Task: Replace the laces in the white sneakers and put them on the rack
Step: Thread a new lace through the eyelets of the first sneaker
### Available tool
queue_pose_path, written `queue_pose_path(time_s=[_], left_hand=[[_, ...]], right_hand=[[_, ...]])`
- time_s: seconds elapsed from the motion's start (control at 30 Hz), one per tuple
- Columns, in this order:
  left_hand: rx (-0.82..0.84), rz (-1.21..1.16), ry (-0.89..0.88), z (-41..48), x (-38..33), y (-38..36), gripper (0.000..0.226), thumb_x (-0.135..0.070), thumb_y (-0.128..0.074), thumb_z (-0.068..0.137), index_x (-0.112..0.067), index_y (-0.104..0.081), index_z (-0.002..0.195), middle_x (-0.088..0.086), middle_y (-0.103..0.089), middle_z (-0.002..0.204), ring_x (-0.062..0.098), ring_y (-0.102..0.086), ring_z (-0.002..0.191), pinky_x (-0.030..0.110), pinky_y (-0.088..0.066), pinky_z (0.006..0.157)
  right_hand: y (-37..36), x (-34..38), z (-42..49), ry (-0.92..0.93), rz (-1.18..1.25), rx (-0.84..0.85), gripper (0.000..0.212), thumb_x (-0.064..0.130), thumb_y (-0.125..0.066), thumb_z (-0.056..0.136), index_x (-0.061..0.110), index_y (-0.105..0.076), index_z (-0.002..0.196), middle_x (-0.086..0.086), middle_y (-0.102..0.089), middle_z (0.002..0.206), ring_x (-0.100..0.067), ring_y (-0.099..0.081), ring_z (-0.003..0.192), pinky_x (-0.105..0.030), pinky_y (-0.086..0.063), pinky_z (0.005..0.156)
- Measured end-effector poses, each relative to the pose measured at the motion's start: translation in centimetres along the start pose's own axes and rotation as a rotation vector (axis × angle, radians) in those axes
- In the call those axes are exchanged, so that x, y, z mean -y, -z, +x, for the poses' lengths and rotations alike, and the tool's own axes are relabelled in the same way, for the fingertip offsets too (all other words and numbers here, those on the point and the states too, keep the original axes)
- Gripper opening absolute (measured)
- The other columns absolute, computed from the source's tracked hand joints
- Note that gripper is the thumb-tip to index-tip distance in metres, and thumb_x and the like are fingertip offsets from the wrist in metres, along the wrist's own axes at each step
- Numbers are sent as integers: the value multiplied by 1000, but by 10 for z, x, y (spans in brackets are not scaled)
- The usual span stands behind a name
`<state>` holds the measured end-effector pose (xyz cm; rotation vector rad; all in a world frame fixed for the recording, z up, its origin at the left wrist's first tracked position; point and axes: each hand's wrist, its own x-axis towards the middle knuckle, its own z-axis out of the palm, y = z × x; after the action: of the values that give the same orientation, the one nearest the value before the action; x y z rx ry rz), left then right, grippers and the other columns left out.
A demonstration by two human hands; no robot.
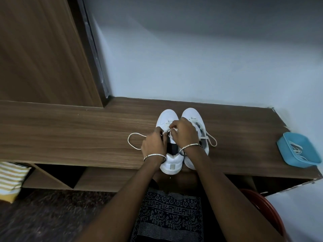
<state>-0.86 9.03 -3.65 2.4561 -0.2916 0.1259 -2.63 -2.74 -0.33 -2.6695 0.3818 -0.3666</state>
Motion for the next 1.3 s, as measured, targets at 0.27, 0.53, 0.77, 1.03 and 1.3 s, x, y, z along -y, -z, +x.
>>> queue_pose_path(time_s=[0.27,0.53,0.77,1.03,1.3], left_hand=[[-5,-53,14,1,6,-5,22,-40,-51,96,-19,-58,96,6,-68,88,34,-64,84,33,-36,62],[-21,-28,-22,1,7,-4,28,-43,-51,96,-16,-57,95,9,-68,86,37,-63,82,34,-35,60],[-18,-65,-23,3,12,-8,25,-42,-51,95,-18,-59,94,8,-69,85,36,-63,81,37,-42,62],[-3,-14,-29,4,13,-8,26,-42,-47,96,-19,-57,97,9,-68,88,36,-63,83,34,-35,61],[-11,-1,-24,3,14,-8,31,-49,-48,97,-18,-56,98,12,-66,88,39,-62,82,35,-35,61]], right_hand=[[-6,-1,6,133,-307,7,18,0,-54,91,6,-64,105,-13,-60,110,-33,-58,103,-38,-45,70],[-9,-13,8,-127,-45,19,25,2,-57,86,0,-54,111,-20,-63,112,-38,-59,107,-42,-48,85],[-4,-4,-2,104,10,-6,14,22,-64,87,15,-71,97,-6,-65,102,-28,-54,101,-42,-49,81],[0,17,4,62,-293,32,18,18,-58,90,6,-68,98,-12,-65,103,-31,-56,104,-38,-46,79],[7,-9,9,-472,367,-50,38,9,-53,84,12,-47,47,-10,-49,52,-30,-59,61,-32,-44,54]])
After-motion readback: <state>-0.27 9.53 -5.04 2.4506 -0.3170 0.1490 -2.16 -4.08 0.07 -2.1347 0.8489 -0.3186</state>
